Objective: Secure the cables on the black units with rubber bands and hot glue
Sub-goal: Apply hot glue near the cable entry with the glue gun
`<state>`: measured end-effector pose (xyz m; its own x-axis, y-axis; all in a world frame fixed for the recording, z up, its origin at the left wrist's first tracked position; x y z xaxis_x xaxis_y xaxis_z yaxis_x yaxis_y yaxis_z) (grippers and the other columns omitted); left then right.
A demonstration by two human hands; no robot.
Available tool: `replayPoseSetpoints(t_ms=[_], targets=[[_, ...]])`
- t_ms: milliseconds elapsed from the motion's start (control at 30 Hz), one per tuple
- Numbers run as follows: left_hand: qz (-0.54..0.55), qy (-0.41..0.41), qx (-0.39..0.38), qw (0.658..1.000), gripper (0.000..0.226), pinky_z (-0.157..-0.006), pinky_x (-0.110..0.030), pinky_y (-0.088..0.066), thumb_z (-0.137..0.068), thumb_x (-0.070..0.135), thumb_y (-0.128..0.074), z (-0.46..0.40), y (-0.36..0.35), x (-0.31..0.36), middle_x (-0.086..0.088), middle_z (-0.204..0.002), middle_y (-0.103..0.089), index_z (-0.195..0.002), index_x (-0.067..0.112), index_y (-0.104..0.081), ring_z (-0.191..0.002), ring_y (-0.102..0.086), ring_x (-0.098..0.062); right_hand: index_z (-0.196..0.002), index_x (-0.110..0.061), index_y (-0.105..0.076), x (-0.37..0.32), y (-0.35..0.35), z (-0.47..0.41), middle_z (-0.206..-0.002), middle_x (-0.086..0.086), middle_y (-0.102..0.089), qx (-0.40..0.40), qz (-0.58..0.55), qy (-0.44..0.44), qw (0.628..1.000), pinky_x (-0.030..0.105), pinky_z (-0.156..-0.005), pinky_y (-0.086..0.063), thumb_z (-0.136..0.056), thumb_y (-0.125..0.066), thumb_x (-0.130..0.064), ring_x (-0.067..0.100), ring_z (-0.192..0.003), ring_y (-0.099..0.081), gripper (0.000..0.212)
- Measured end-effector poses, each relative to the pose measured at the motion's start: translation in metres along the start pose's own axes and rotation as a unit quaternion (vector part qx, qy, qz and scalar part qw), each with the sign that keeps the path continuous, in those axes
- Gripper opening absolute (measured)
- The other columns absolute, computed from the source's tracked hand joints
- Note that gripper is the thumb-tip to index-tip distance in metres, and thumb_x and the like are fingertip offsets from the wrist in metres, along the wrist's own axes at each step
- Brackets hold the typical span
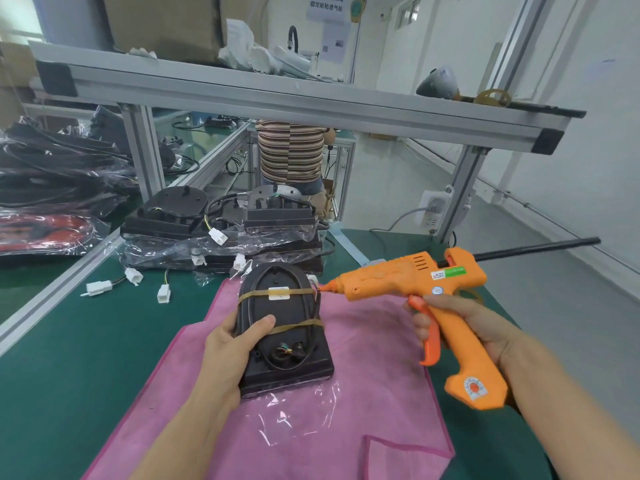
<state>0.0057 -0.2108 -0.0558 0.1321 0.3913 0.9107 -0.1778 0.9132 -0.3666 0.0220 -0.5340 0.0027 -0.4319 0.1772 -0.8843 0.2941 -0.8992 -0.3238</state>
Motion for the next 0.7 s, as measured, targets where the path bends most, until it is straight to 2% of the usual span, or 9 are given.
replayPoseSetpoints(t_ms=[167,333,500,567,600,667,700], targets=[[0.013,-0.029,0.000,0.999,0.027,-0.056,-0.033,-0.058,-0.079,0.008,-0.073,0.008,0.003,0.001,-0.018,-0.093,-0.074,-0.106,0.009,-0.069,-0.076,-0.073,-0.034,-0.092,-0.003,-0.075,0.018,0.013,-0.002,-0.076,0.013,-0.063,0.069,-0.069,-0.011,0.995,0.040,-0.068,-0.056,-0.081,-0.070,-0.025,0.025,-0.065,-0.063,0.025],[0.018,-0.055,-0.018,0.998,0.037,-0.058,-0.035,-0.059,-0.067,0.015,-0.076,0.015,0.001,0.008,-0.018,-0.094,-0.074,-0.104,0.015,-0.071,-0.077,-0.073,-0.036,-0.084,0.002,-0.072,0.032,0.006,-0.009,-0.073,0.016,-0.067,0.161,-0.057,-0.060,0.983,0.038,-0.060,-0.059,-0.070,-0.073,-0.027,0.028,-0.058,-0.067,0.032],[0.032,-0.057,-0.038,0.997,0.044,-0.057,-0.033,-0.058,-0.062,0.019,-0.077,0.020,-0.005,0.015,-0.019,-0.096,-0.074,-0.105,0.015,-0.071,-0.076,-0.073,-0.033,-0.074,0.005,-0.074,0.038,-0.004,-0.012,-0.075,0.022,-0.069,0.190,-0.029,-0.086,0.978,0.040,-0.059,-0.060,-0.075,-0.069,-0.032,0.031,-0.060,-0.068,0.038],[0.037,-0.055,-0.041,0.997,0.044,-0.058,-0.033,-0.058,-0.062,0.019,-0.078,0.021,-0.007,0.017,-0.019,-0.096,-0.074,-0.106,0.014,-0.070,-0.076,-0.073,-0.033,-0.072,0.005,-0.071,0.035,-0.003,-0.010,-0.072,0.025,-0.068,0.224,0.126,-0.094,0.962,0.041,-0.061,-0.060,-0.083,-0.066,-0.039,0.031,-0.059,-0.066,0.045],[0.039,-0.056,-0.042,0.997,0.045,-0.058,-0.033,-0.058,-0.061,0.019,-0.078,0.022,-0.008,0.018,-0.018,-0.096,-0.074,-0.106,0.014,-0.070,-0.076,-0.073,-0.033,-0.074,0.003,-0.069,0.032,-0.004,-0.008,-0.074,0.025,-0.068,0.250,0.228,-0.097,0.936,0.042,-0.067,-0.059,-0.088,-0.062,-0.045,0.032,-0.062,-0.066,0.050],[0.040,-0.061,-0.042,0.996,0.048,-0.059,-0.033,-0.058,-0.059,0.021,-0.079,0.024,-0.011,0.021,-0.017,-0.096,-0.074,-0.106,0.014,-0.070,-0.078,-0.073,-0.033,-0.082,-0.003,-0.066,0.029,-0.006,-0.005,-0.088,0.022,-0.070,0.297,0.406,-0.117,0.856,0.036,-0.074,-0.056,-0.093,-0.050,-0.055,0.033,-0.082,-0.067,0.056],[0.043,-0.065,-0.041,0.996,0.048,-0.059,-0.034,-0.058,-0.059,0.021,-0.080,0.025,-0.012,0.022,-0.017,-0.096,-0.074,-0.105,0.015,-0.070,-0.079,-0.073,-0.033,-0.088,-0.008,-0.065,0.026,-0.009,-0.003,-0.099,0.018,-0.068,0.312,0.491,-0.129,0.803,0.031,-0.074,-0.051,-0.094,-0.045,-0.059,0.031,-0.093,-0.064,0.055]])
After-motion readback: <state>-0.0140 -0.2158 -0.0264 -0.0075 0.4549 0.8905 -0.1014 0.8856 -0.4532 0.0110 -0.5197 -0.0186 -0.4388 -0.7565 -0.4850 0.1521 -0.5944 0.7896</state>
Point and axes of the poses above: each hand's wrist, its own z-axis away from the middle knuckle, its own y-axis out of the back of the hand, x = y × z, the point moved 3 cm from there along -z, towards the middle knuckle
